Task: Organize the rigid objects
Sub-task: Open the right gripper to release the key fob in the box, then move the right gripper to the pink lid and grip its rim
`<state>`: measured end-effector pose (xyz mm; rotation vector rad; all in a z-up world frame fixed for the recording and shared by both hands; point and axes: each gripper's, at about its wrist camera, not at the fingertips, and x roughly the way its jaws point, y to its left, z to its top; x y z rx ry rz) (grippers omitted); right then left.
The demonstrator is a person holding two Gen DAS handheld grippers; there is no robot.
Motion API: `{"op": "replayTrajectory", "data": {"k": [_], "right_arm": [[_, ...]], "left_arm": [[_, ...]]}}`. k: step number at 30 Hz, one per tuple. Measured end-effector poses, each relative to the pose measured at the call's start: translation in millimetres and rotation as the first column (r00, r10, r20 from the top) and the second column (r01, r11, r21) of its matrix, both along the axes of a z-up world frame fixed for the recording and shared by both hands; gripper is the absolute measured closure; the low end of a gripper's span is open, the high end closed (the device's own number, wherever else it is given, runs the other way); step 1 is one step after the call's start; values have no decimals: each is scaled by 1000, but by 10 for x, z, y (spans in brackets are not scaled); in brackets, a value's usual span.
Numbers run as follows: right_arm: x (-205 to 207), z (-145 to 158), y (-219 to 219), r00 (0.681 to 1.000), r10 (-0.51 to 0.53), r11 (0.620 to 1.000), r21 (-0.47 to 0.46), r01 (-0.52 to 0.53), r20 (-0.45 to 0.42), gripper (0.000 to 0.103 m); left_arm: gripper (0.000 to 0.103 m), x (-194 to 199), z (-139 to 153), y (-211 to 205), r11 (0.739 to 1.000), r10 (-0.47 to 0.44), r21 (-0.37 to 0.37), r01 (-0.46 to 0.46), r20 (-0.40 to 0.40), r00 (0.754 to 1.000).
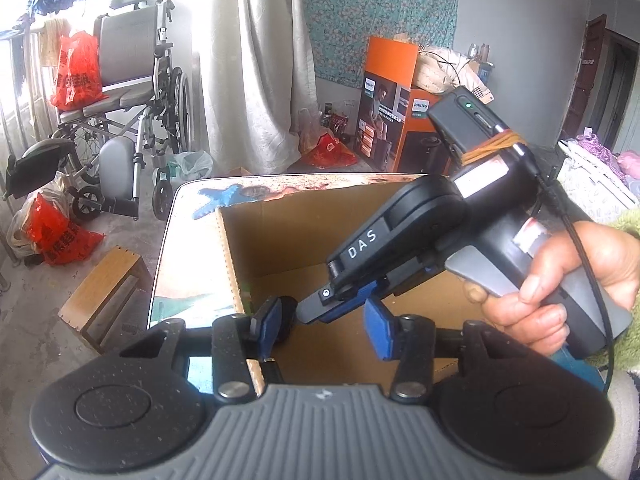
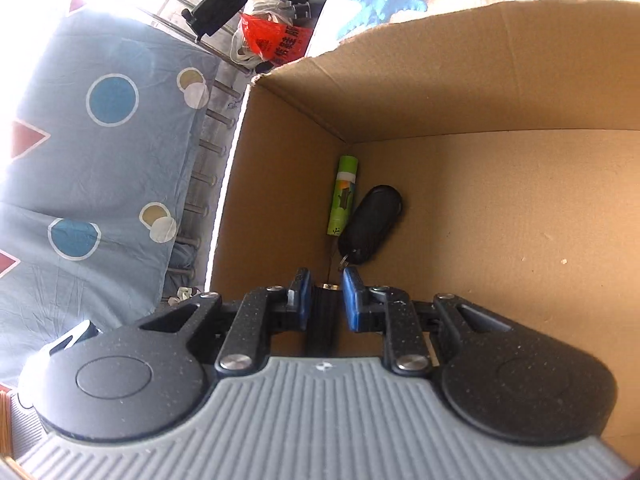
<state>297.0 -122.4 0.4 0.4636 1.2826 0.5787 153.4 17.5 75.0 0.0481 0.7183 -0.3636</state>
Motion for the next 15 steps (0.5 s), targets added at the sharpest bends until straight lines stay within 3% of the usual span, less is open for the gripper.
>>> {"op": "replayTrajectory", "data": {"k": [5, 10, 15], "right_arm": [[-398, 415, -425, 996, -32, 997, 70, 26, 88, 85], [-1111, 820, -962, 973, -94, 988, 137, 65, 212, 83], [-1926, 925, -1470, 937, -155, 985, 127, 120, 314, 78]], "left_arm": [[48, -304, 138, -36, 999, -35, -31, 37, 40, 999], [39, -679, 164, -132, 993, -100, -57, 102, 48, 994], [32, -1016, 3, -283, 979, -191, -72, 191, 11, 982]]}}
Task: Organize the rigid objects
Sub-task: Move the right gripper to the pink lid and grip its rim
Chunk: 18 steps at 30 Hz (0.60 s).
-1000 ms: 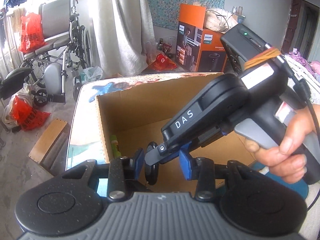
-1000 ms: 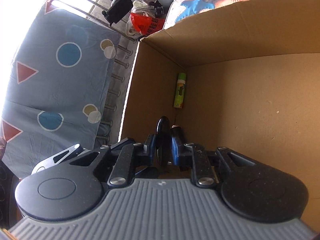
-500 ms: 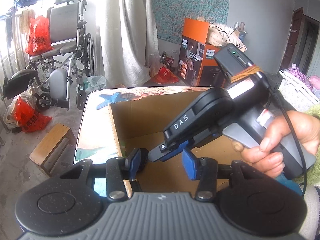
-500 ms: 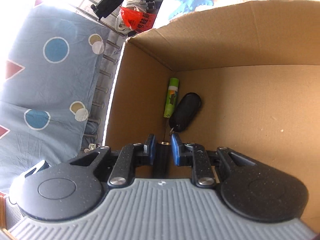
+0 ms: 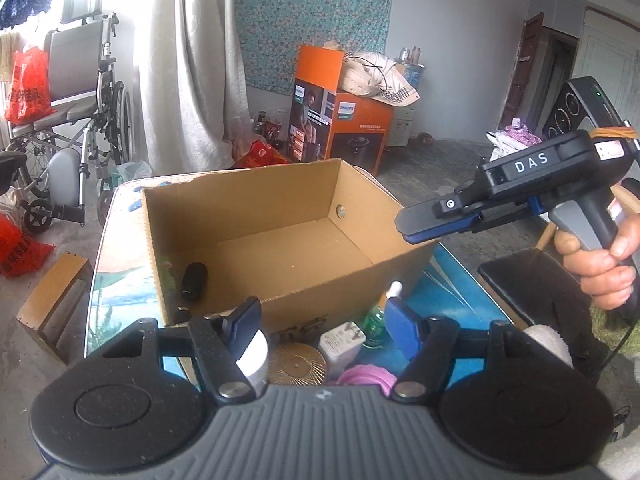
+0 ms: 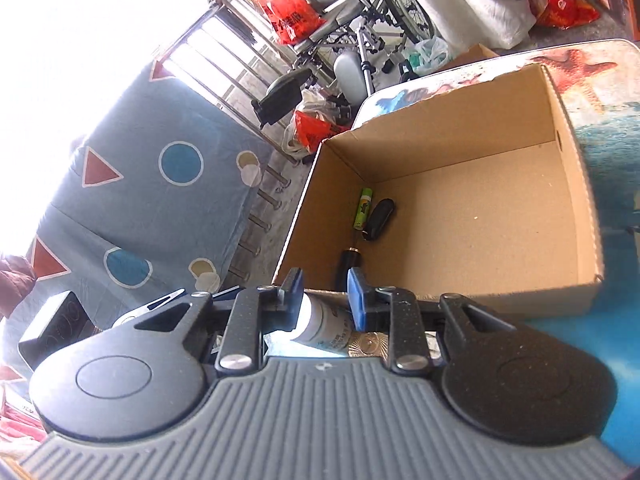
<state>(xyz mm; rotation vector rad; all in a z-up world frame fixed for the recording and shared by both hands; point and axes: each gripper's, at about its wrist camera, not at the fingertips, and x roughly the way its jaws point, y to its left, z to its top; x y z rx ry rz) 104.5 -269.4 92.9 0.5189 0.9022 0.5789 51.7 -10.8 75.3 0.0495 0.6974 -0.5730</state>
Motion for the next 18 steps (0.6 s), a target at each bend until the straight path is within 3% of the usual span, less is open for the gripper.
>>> {"op": "replayTrajectory", "data": {"k": [5, 8, 11, 18], "right_arm": [[-569, -489, -138, 998, -60, 995, -83, 60, 4, 76], [-691, -931, 23, 996, -88, 983, -164, 84, -18, 75], [-706, -1205, 186, 995, -95, 978, -188, 88, -32, 75], [-594, -1446, 478, 997, -71, 953, -296, 69, 3, 74]], "left_arm": [[30, -241, -393, -344, 994, -77, 67, 81, -71, 995], [30, -309, -662, -576, 984, -81, 149, 93, -85, 993], [31, -333, -897, -745, 968, -67, 236, 84, -78, 995], [32, -258, -1115, -905, 945, -40, 320, 61, -74, 996]]}}
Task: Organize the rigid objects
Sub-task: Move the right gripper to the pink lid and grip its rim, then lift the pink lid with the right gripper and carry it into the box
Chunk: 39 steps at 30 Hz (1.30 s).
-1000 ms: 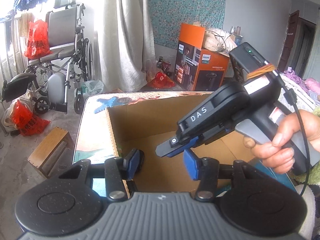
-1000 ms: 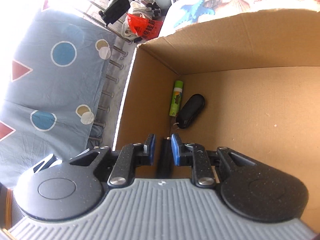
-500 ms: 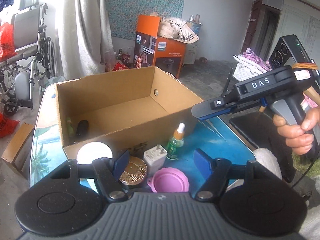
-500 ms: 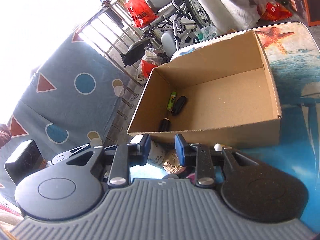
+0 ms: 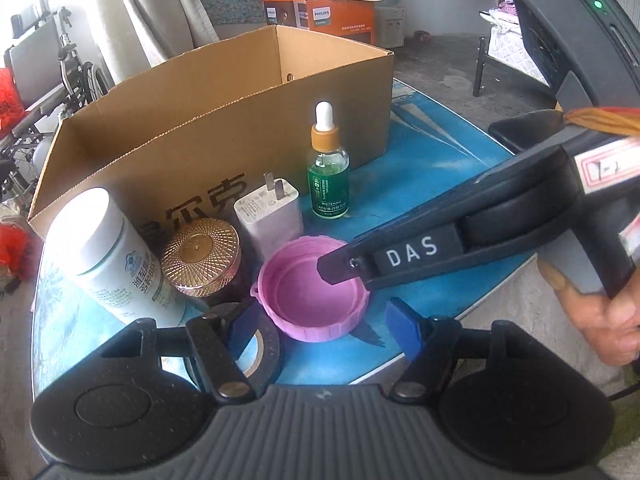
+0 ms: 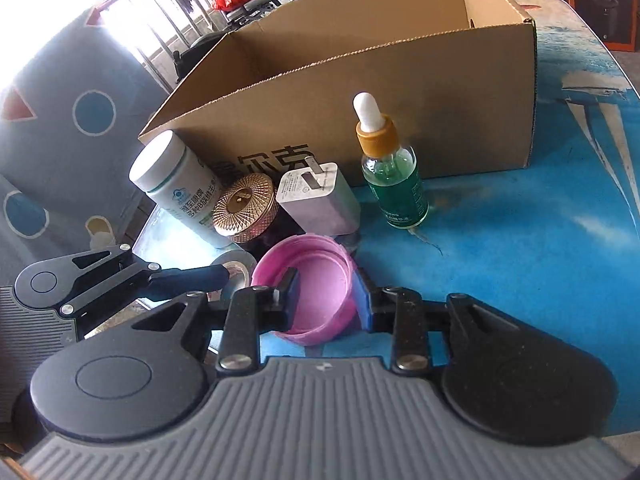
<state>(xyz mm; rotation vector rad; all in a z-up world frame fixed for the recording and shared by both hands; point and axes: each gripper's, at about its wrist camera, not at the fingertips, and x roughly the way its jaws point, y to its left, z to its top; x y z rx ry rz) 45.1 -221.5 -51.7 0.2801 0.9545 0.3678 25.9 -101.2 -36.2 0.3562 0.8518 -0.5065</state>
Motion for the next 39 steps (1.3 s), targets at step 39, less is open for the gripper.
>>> {"op": "replayTrajectory", "data": {"k": [39], "right_arm": [[-289, -128, -446, 997, -79, 997, 4, 79, -3, 87]], "left_arm": [[32, -11, -203, -496, 994, -82, 72, 83, -23, 996]]}}
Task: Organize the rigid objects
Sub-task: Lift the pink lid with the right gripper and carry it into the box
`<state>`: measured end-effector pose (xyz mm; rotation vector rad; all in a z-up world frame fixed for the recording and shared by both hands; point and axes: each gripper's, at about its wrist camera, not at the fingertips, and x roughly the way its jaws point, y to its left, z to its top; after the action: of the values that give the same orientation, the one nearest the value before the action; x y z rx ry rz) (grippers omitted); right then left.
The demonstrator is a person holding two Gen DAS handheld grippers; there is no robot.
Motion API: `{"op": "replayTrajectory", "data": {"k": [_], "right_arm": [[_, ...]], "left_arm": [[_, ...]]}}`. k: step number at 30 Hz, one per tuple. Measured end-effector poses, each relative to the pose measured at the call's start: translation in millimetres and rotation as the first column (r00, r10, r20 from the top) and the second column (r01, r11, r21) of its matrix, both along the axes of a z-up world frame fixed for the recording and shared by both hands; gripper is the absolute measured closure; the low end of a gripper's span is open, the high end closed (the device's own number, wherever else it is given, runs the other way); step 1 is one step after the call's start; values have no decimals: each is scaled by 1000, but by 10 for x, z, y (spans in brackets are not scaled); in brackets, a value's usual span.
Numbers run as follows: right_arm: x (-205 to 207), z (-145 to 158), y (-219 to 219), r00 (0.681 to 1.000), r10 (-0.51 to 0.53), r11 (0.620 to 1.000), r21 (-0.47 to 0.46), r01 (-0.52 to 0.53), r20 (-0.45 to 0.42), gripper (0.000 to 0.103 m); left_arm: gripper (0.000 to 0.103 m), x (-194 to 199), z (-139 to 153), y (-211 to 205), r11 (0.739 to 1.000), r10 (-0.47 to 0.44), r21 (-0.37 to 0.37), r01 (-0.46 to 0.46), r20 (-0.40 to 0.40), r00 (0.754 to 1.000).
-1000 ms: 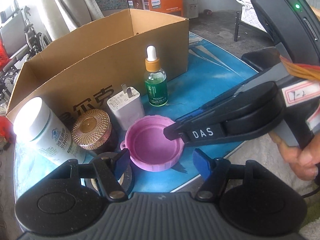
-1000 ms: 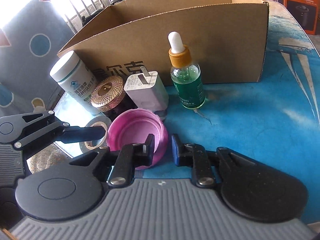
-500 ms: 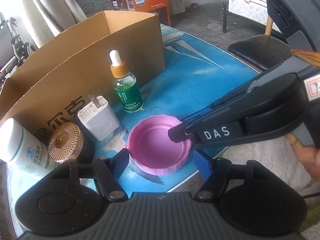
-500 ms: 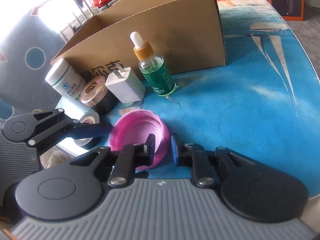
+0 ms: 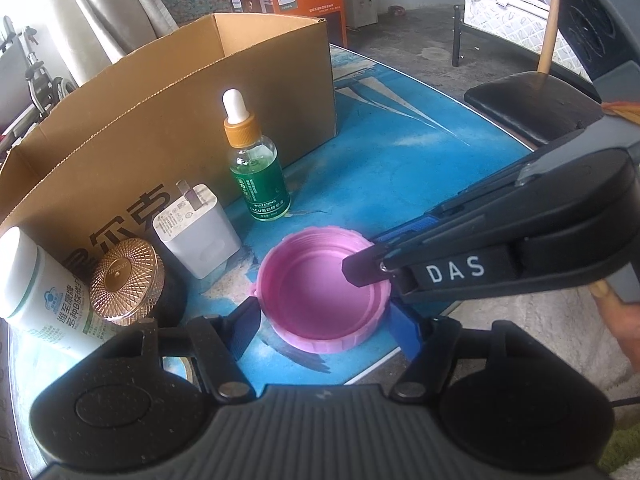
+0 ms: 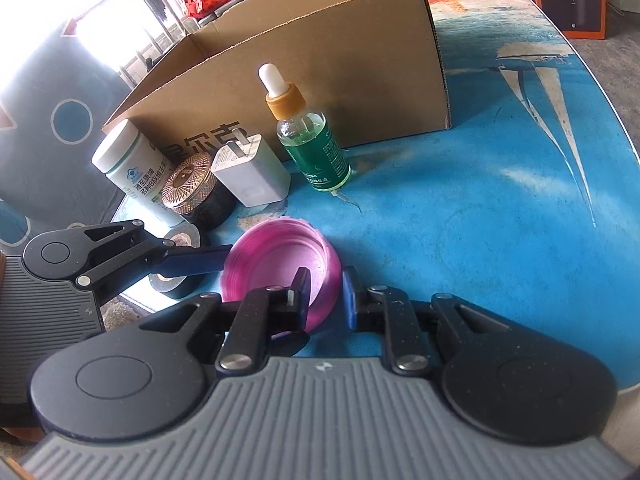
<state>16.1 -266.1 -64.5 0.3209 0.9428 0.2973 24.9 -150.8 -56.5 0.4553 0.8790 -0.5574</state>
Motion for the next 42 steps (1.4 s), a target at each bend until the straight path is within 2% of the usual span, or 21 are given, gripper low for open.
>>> {"op": "replayTrajectory", "data": {"k": [12, 18, 24, 29, 34, 37, 42], "right_arm": [[-21, 22, 22, 1000, -7, 1000, 2, 7, 5, 86], [-120, 168, 28, 999, -13, 1000, 9, 12, 43, 86], [-205, 597, 128, 988, 9, 1000, -30, -5, 156, 85], [-109, 1187, 294, 947, 81, 994, -89, -56, 311, 85], [252, 1686, 481, 903, 175, 981, -143, -128, 393, 85], [656, 1874, 597, 902, 235, 970, -152, -191, 363, 85], [1524, 1890, 694, 944, 289, 957, -51, -285, 159, 84]], "left_arm": [[33, -55, 52, 22, 1000, -3, -9, 3, 32, 999], [33, -187, 208, 29, 1000, -7, -8, 8, 92, 996], [33, -307, 600, 112, 1000, 5, -21, -1, 222, 975], [33, -261, 1085, 271, 998, 56, -57, -38, 361, 931], [33, 21, 1454, 424, 994, 109, -66, -88, 447, 888], [34, 279, 1575, 517, 992, 127, -67, -108, 450, 884], [34, 905, 1568, 728, 988, 154, -73, -138, 322, 934]]}}
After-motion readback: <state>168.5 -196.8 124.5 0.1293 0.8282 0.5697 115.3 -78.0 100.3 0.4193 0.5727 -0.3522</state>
